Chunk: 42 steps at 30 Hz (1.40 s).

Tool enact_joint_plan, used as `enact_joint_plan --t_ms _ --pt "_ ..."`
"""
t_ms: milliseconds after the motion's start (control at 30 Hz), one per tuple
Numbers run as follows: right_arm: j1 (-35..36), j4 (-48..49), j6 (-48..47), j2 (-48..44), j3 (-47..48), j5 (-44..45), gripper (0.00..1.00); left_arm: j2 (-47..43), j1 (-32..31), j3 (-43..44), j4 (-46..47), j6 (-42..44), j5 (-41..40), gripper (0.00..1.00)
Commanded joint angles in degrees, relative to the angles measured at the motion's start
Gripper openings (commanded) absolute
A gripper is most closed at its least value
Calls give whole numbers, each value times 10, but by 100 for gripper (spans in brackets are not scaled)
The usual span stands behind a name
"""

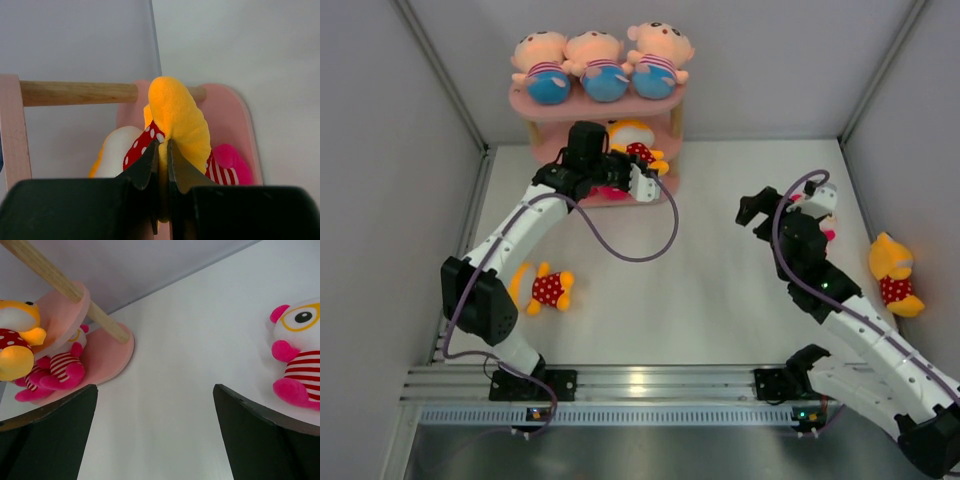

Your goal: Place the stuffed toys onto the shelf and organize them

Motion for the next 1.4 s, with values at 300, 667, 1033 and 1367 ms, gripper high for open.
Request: enact_joint_plan --t_ms 300,667,1033,1367 --pt "-32 48 -29 43 17 7 99 101 30 108 37 44 101 0" --pt "-48 49 -32 51 12 8 99 154 54 163 37 44 117 0" --pt "-51 11 -20 62 23 33 99 150 57 163 37 34 116 67" --pt "-169 -401 225 132 144 191 99 70 54 88 37 37 110 77"
